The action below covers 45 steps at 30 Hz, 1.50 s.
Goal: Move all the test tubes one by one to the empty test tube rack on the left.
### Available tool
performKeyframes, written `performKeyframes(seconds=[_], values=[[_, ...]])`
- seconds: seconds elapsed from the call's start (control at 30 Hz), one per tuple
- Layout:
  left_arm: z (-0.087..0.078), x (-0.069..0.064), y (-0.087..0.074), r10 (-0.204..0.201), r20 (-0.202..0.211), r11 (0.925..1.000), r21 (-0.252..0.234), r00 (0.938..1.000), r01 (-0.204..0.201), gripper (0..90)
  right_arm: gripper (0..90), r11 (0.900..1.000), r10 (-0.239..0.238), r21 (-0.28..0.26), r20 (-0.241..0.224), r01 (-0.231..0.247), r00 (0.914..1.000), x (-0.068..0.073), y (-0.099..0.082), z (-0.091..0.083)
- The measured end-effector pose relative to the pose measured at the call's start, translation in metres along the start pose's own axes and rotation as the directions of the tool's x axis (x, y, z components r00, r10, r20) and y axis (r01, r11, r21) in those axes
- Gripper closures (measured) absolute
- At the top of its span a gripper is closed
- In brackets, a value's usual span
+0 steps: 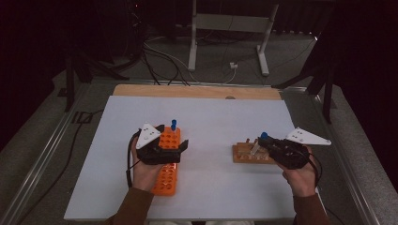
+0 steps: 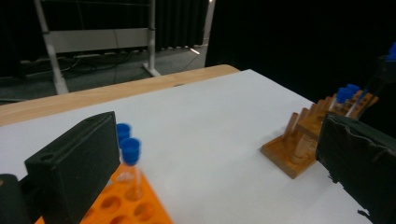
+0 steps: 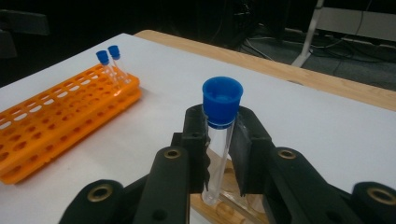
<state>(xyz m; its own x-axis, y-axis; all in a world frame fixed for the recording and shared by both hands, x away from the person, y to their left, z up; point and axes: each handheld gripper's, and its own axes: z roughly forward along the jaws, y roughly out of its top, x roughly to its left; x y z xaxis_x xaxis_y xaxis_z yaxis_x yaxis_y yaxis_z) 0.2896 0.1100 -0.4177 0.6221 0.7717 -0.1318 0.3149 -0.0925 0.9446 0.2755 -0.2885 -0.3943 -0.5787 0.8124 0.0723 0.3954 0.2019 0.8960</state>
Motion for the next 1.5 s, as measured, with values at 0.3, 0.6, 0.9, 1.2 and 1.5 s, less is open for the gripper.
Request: performKeyframes(seconds=[0.3, 0.6, 0.9, 1.2, 1.5], values=[[0.018, -0.022, 0.006, 0.032, 0.056, 0.9995, 0.006, 0.9979, -0.032, 0.9, 76.9, 1.0000, 0.003, 0.000, -0.037, -0.003, 0.9993, 0.008, 0.001, 0.006], [0.035, -0.044, 0.004, 0.081, 0.105, 0.9964, 0.016, 0.9912, -0.083, 2.5, 76.9, 0.9999, -0.013, -0.001, -0.077, 0.013, 0.9969, 0.024, 0.003, 0.015], [0.059, -0.078, -0.002, 0.145, 0.165, 0.9863, 0.053, 0.9755, -0.156, 8.7, 76.9, 0.9995, -0.029, 0.012, -0.122, 0.031, 0.9921, 0.038, 0.004, 0.024], [0.083, -0.107, -0.009, 0.194, 0.228, 0.9737, 0.073, 0.9542, -0.216, 36.7, 77.0, 0.9994, -0.034, 0.006, -0.143, 0.035, 0.9891, 0.044, 0.004, 0.025], [0.087, -0.112, -0.009, 0.206, 0.268, 0.9722, 0.053, 0.9410, -0.228, 64.4, 77.0, 0.9995, -0.029, 0.009, -0.169, 0.031, 0.9852, 0.045, 0.003, 0.027]])
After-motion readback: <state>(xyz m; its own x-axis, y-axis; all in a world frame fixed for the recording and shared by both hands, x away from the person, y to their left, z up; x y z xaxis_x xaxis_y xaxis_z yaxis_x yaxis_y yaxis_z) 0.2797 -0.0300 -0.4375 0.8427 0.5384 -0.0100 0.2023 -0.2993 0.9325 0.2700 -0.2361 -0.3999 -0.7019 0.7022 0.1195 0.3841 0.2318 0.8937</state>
